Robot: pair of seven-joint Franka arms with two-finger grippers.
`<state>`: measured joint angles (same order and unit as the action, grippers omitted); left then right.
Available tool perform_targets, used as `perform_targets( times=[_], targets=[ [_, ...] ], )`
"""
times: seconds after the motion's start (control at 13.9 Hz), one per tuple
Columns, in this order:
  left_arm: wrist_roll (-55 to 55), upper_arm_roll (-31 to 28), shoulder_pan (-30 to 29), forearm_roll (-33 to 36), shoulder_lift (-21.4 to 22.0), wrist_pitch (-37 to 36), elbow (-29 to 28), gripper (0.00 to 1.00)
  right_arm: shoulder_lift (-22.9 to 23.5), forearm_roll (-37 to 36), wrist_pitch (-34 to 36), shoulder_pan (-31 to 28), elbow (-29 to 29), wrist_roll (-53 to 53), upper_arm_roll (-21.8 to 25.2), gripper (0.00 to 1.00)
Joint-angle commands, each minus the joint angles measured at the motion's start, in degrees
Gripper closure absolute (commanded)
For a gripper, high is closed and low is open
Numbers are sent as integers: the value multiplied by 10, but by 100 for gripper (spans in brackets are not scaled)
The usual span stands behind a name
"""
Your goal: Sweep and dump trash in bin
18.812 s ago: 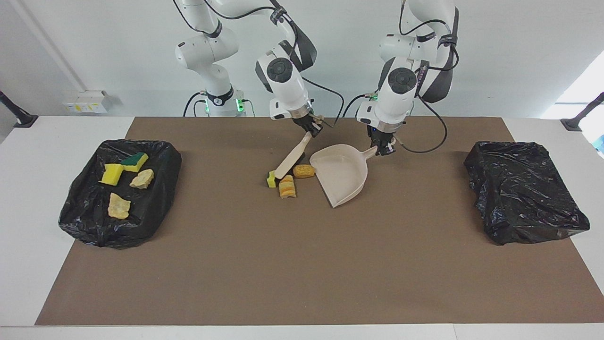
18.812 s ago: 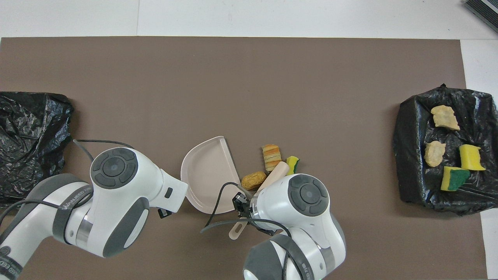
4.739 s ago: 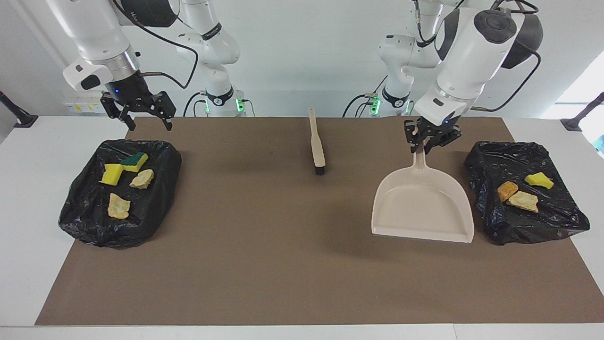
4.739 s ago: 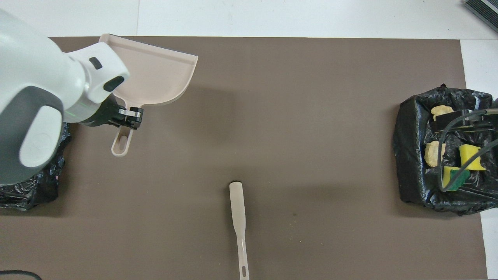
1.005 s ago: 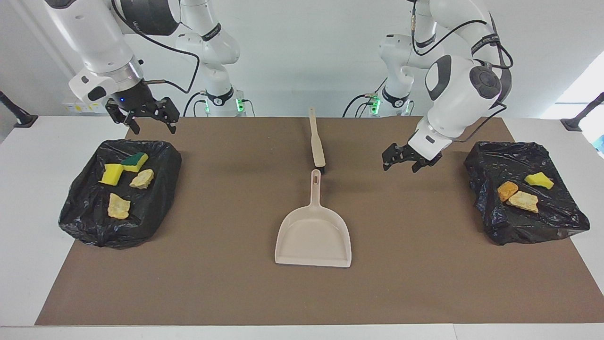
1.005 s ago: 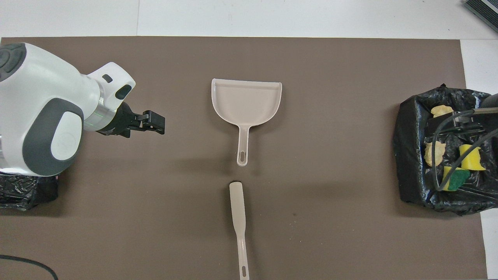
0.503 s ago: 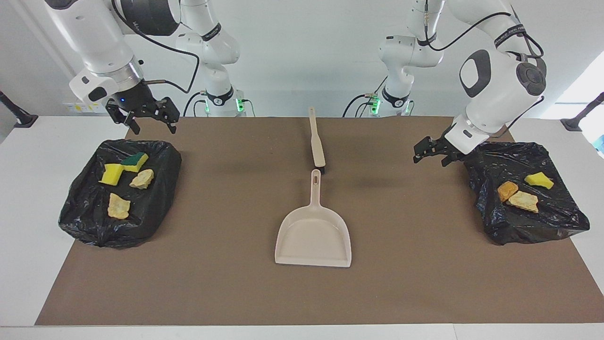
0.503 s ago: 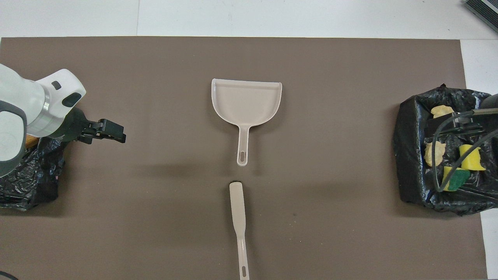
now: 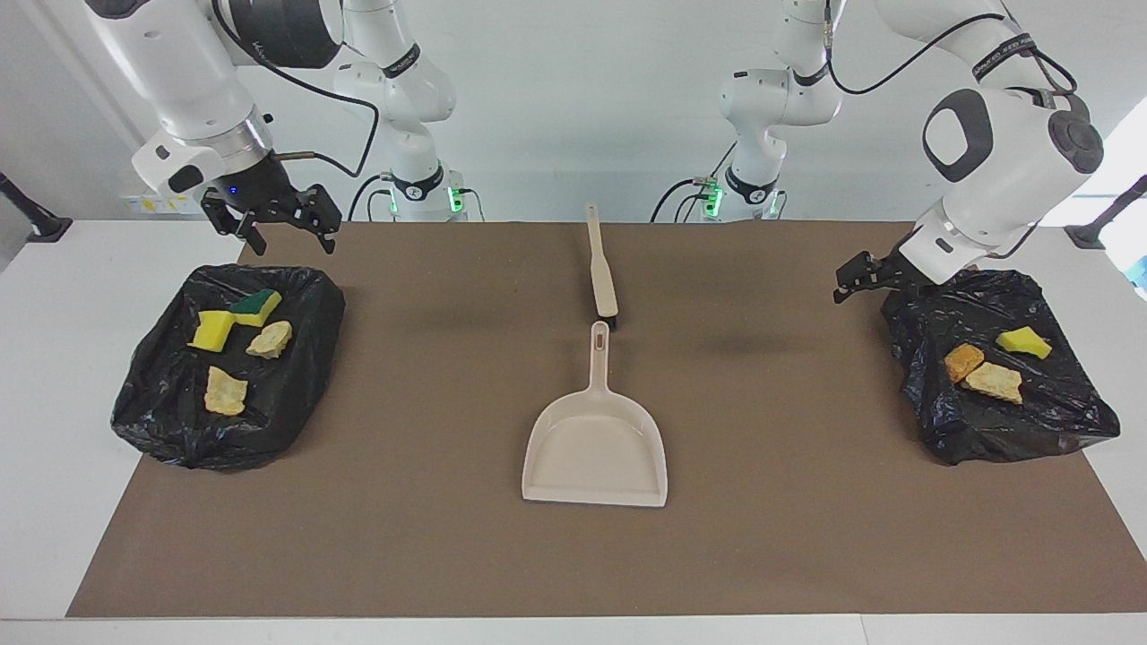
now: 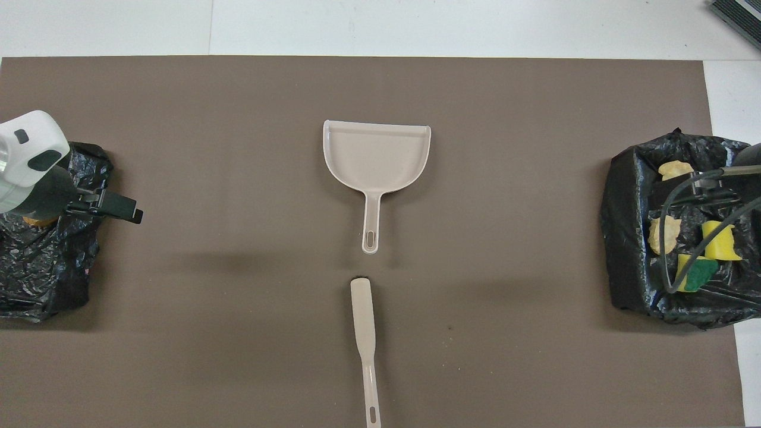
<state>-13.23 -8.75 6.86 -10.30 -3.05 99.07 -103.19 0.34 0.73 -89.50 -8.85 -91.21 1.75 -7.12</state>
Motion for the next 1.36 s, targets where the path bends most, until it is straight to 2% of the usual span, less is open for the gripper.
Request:
perform_targets(
  times=[0.0, 0.43, 1.01, 1.29],
  targets=[
    [-32, 5, -22, 9, 24, -16, -12, 0, -5, -5, 7, -6, -4, 11, -4, 0],
    [-113, 5, -47, 63, 36, -39, -8, 0, -4, -2, 7, -4, -1, 11, -6, 0],
    [-108, 10, -40, 65, 32, -27, 119, 0, -4, 1, 6, -1, -1, 11, -5, 0],
    [-58, 21, -38, 65, 38, -44, 148, 0, -4, 1, 6, -1, -1, 11, -5, 0]
  ],
)
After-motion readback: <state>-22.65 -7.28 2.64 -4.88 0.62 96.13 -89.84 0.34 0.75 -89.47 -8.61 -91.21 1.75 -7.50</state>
